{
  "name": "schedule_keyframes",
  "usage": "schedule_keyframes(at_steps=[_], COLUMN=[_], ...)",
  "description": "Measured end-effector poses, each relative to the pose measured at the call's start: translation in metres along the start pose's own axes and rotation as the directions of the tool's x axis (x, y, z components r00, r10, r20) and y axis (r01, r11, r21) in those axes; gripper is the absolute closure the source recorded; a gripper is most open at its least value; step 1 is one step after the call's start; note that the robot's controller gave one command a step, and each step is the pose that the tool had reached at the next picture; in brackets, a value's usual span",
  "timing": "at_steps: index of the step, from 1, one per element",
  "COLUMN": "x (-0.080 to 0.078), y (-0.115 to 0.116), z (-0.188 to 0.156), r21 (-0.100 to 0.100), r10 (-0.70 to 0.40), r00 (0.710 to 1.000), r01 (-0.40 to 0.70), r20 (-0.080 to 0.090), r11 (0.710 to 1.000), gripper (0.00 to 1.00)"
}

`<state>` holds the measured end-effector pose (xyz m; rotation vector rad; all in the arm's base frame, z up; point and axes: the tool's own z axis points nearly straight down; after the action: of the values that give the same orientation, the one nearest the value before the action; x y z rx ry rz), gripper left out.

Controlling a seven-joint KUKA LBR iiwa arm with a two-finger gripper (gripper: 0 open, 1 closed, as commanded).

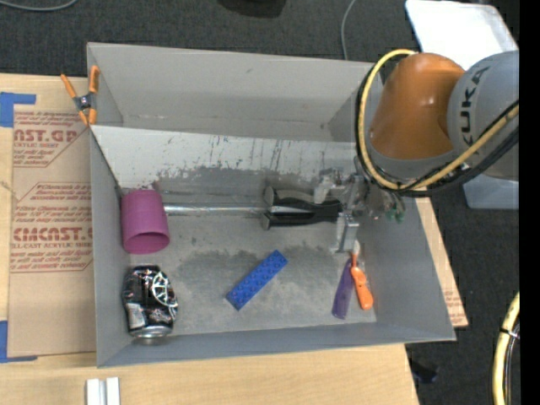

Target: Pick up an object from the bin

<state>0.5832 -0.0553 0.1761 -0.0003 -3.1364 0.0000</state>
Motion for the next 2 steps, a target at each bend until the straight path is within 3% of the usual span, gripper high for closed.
schedule_keyframes(at_steps=[1, 2], x=[-0.002, 0.003], y=[0.000, 0.024], z=[-0.005, 0.063], r21=[0.001, -0.002], r10=[-0.001, 0.093], r00=[1.000, 0.996], r01=[0.001, -0.093], r20=[0.008, 0.010], r11=[1.000, 0.996], gripper=[0.00, 0.00])
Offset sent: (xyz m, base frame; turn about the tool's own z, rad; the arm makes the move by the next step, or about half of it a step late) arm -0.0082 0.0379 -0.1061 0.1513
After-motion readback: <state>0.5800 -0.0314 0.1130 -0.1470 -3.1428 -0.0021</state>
